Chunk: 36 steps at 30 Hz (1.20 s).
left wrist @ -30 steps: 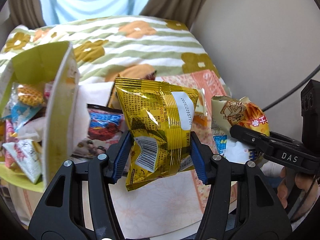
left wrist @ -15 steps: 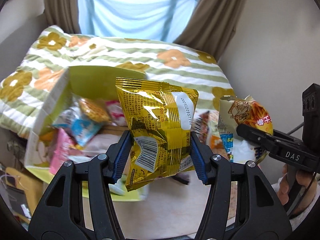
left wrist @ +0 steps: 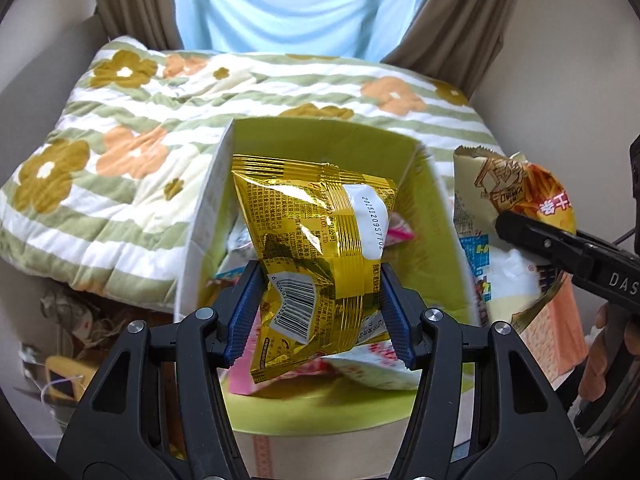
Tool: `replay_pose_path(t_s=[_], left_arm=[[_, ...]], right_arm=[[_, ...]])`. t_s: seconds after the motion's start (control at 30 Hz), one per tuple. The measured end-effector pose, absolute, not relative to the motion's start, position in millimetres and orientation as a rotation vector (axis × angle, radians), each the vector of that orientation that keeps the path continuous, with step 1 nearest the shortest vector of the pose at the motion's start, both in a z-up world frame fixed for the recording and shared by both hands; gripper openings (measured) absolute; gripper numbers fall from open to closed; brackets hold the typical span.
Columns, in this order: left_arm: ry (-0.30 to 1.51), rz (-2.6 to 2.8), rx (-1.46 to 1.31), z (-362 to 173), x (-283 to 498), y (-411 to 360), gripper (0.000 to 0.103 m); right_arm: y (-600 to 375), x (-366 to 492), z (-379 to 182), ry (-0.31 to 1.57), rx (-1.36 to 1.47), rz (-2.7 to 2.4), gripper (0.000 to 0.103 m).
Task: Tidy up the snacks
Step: 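Drop the gold chip bag into the box with left while right drops cheese bag, then move both grippers back to the remaining snacks on the sheet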
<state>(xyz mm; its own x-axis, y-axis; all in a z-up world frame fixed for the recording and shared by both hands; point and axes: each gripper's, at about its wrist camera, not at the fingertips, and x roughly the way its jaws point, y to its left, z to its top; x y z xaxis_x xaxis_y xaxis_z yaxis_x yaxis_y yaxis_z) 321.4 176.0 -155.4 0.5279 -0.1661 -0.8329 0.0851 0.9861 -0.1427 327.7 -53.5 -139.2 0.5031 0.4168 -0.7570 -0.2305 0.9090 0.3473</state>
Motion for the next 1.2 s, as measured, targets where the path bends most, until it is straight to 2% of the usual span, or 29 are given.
replay_pose_path(t_s=[0.2, 0.27, 0.3, 0.37, 0.43, 0.6, 0.87, 0.9, 0.97, 1.0, 1.03, 1.2], left_arm=[[1.065, -0.154, -0.039, -185.1, 329.8, 188.2, 0.054], [1.082, -0.160, -0.051, -191.7, 331.1, 189.5, 0.060], [1.085, -0.159, -0.054, -193.7, 331.1, 190.1, 0.064], [1.078, -0.149, -0.050, -196.6, 330.3, 190.1, 0.095], [1.054, -0.120, -0.033, -197.1, 325.5, 190.1, 0.103], [1.065, -0.070, 0.000, -200.9, 311.0, 186.8, 0.103], [1.048, -0.059, -0.111, -200.5, 290.8, 200.3, 0.103], [1.048, -0.060, -0.118, -200.7, 289.6, 202.0, 0.103], [1.048, -0.058, -0.127, -201.0, 288.2, 205.1, 0.103], [1.048, -0.058, -0.130, -201.2, 287.2, 206.5, 0.103], [1.050, -0.058, -0.130, -201.1, 286.8, 207.3, 0.103], [1.046, -0.063, -0.133, -199.2, 280.2, 209.9, 0.103]], right_arm=[[-30.1, 330.6, -156.6, 1.015, 0.225, 0.339, 0.051], [-26.6, 330.7, -159.5, 1.029, 0.221, 0.332, 0.051], [-25.8, 332.0, -160.7, 1.036, 0.220, 0.332, 0.051], [-24.9, 333.3, -162.1, 1.043, 0.218, 0.333, 0.051], [-25.2, 336.4, -164.3, 1.053, 0.215, 0.343, 0.051], [-22.6, 340.8, -170.6, 1.066, 0.166, 0.359, 0.051], [-13.9, 347.7, -180.0, 1.052, 0.159, 0.384, 0.053], [-13.6, 347.9, -179.7, 1.042, 0.166, 0.387, 0.057], [-12.7, 348.9, -178.4, 1.015, 0.189, 0.403, 0.074], [-11.9, 348.5, -177.8, 1.003, 0.197, 0.406, 0.092], [-11.0, 347.8, -177.2, 0.995, 0.198, 0.408, 0.098], [-7.5, 334.8, -176.3, 0.972, 0.175, 0.403, 0.098]])
